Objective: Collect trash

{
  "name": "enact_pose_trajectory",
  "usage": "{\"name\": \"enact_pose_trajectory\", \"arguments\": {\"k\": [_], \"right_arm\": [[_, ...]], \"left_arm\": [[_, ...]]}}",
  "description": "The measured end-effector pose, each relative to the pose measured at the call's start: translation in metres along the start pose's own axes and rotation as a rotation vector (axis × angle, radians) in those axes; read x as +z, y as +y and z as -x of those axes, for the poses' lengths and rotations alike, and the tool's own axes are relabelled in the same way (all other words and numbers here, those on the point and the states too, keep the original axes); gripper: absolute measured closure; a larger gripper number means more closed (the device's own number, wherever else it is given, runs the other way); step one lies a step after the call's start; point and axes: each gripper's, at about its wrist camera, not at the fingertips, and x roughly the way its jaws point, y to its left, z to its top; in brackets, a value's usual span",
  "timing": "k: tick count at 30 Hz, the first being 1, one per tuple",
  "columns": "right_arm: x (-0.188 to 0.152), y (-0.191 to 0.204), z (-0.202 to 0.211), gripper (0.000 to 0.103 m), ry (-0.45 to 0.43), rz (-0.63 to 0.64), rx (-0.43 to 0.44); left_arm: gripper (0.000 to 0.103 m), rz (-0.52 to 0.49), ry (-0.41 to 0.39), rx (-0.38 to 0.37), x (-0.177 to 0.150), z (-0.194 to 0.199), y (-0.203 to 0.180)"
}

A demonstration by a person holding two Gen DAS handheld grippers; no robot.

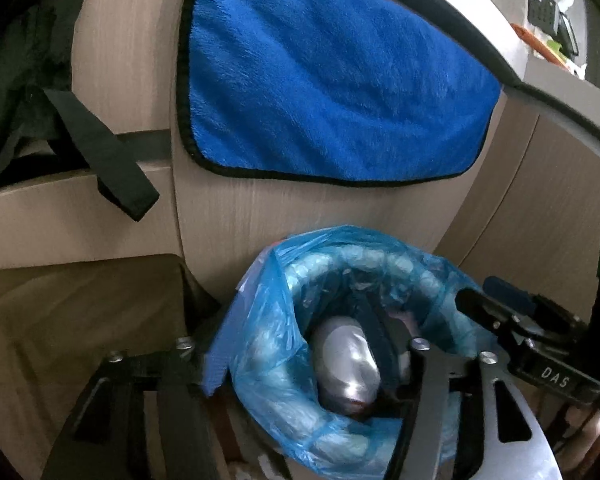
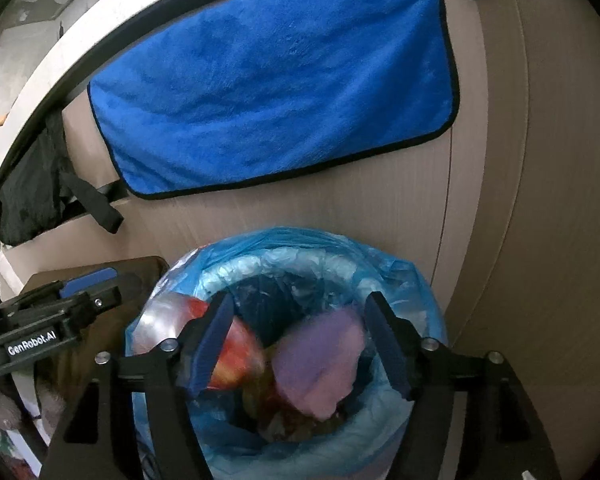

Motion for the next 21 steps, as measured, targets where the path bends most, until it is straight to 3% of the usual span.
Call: {"name": "enact_pose_trajectory", "arguments": {"k": [4, 10, 16, 19, 21], "right_arm": [[-0.002, 0.001, 0.004, 0.037, 0.007, -0.008, 0.002], [-0.014, 0.007, 0.033, 0.037, 0.001, 0.004, 0.016], [-0.033, 0.033, 0.09, 0.037, -0.031, 0.054, 0.031], [-0.047, 0.054, 0.122, 0.032, -0.055, 0.111, 0.02], [-0.059, 0.071, 0.146, 0.027, -0.085, 0.169, 0.002]], "left_arm": [[0.021, 0.009, -0.017, 0.017, 0.0, 0.012, 0.004], [0.018, -0.007, -0.057, 0.082, -0.016, 0.057, 0.006], [0.018, -0.027, -0.1, 0.161, -0.059, 0.145, 0.001], [0.018, -0.042, -0.124, 0.184, -0.083, 0.186, -0.006], [0.018, -0.06, -0.155, 0.242, -0.101, 0.216, -0.011]]}}
